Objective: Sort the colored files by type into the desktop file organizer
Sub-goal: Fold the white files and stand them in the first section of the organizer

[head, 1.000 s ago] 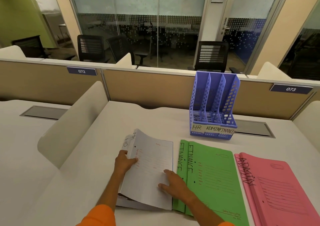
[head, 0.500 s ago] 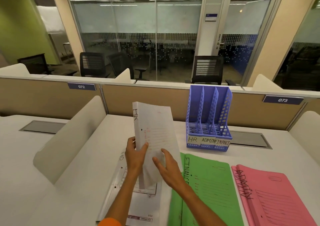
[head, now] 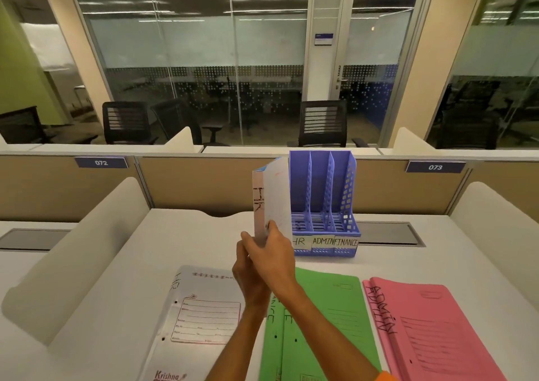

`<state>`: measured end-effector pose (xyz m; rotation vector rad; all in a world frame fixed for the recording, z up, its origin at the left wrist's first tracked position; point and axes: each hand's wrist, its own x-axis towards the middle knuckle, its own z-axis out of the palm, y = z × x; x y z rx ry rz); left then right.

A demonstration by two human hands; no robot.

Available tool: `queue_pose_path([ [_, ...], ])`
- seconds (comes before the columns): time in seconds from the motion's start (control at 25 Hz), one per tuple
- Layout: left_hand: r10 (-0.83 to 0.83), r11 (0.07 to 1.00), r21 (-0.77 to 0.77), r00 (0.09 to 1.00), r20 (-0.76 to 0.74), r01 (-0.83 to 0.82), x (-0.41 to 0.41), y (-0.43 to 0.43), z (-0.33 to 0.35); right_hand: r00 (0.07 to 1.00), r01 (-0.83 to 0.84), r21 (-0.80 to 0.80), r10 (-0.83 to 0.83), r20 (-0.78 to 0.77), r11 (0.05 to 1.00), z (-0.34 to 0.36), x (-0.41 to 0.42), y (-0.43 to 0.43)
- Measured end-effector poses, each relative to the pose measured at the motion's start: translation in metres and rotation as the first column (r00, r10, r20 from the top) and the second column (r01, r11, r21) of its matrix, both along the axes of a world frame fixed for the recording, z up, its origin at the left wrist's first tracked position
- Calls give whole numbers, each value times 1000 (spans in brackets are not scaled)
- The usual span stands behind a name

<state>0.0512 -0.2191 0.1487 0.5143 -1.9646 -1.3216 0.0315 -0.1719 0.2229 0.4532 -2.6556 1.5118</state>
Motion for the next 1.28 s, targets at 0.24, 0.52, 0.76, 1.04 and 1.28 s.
queue_pose_path([
  [0.24, -12, 998, -64, 978, -209, -2, -24, 42, 9, 966, 220, 202, -183, -185, 954, 15, -34, 29],
  [0.52, -467, 862, -261, 881, -77, 434, -45, 39, -14, 914, 283, 132, -226, -336, 950, 24, -83, 60],
  [0.76, -267, 846, -346, 884, 384, 406, -41, 23, -97, 844, 237, -74, -243, -477, 969, 43, -128, 70],
  [1.04, 67, 797, -473, 724, 687, 375, -13, -16, -185, 847, 233, -188, -294, -443, 954, 22, -180, 64],
  [1.28, 63, 761, -528, 767, 638, 377, -2, -35, -203, 857, 212, -214, -286, -429, 954, 4, -216, 46],
])
